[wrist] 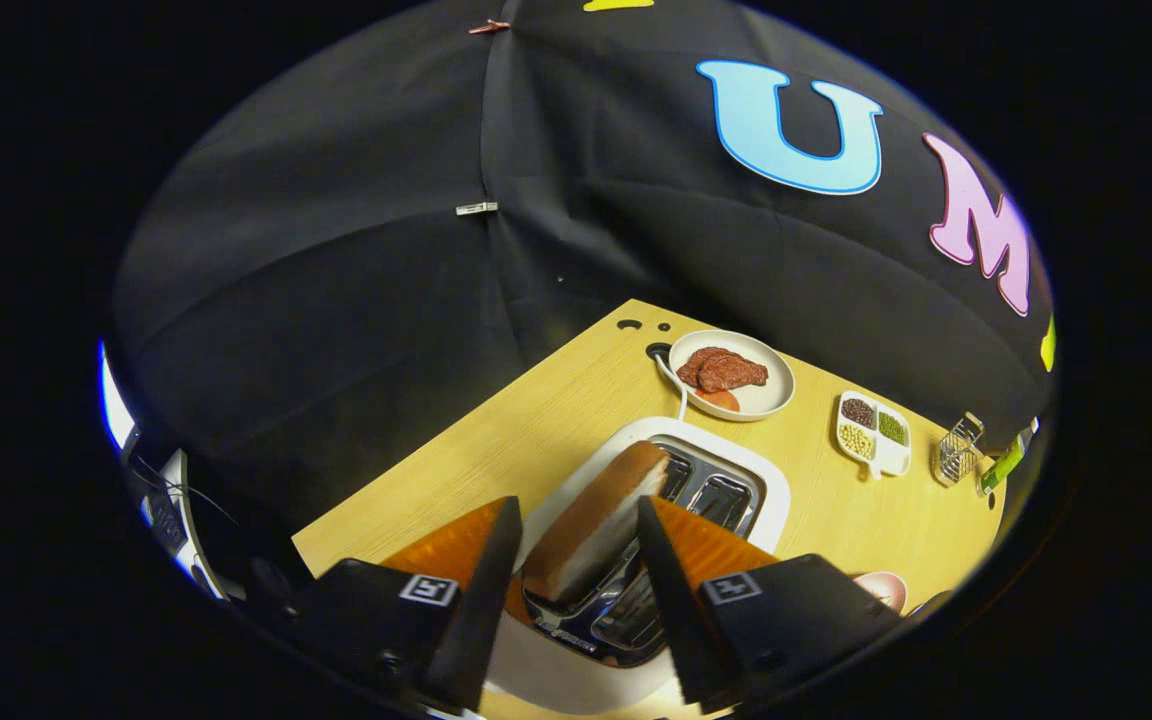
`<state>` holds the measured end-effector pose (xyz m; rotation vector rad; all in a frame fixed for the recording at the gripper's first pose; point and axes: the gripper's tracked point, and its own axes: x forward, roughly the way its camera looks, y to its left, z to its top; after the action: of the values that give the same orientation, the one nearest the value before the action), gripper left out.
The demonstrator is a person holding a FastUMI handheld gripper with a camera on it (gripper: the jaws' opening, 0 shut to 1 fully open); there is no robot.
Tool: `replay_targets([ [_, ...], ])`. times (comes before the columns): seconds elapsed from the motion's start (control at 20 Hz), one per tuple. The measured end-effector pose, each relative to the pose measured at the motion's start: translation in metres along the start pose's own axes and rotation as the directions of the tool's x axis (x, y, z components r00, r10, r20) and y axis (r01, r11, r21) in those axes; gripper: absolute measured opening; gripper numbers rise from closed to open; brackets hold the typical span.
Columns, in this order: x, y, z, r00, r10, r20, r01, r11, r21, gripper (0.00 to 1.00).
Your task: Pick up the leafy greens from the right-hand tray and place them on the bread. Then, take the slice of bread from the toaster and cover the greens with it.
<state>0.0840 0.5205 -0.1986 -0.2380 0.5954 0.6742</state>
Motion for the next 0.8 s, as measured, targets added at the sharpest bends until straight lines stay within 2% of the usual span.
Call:
replay_targets([
  [0.05,-0.001,0.000,-0.001,1.000,0.005,-0.005,-0.005,1.000,0.006,0.63],
  [0.1,-0.001,0.001,-0.004,1.000,0.010,-0.012,-0.010,1.000,0.016,0.63],
  [0.25,-0.004,-0.001,-0.004,1.000,0.010,-0.024,-0.009,0.999,0.032,0.48],
  [0.3,-0.006,-0.007,-0.006,0.999,-0.006,-0.035,0.008,0.999,0.039,0.39],
  [0.35,-0.006,-0.005,-0.008,0.999,0.011,-0.044,-0.008,0.998,0.056,0.30],
  [0.4,-0.006,-0.007,-0.010,0.998,0.009,-0.061,-0.004,0.997,0.072,0.30],
  [0.45,-0.006,-0.006,-0.009,0.998,0.022,-0.064,-0.015,0.995,0.098,0.19],
  [0.65,-0.012,-0.009,0.001,0.997,0.071,-0.040,-0.065,0.989,0.135,0.11],
  [0.8,-0.015,-0.015,0.012,0.996,0.089,-0.016,-0.085,0.982,0.170,0.11],
])
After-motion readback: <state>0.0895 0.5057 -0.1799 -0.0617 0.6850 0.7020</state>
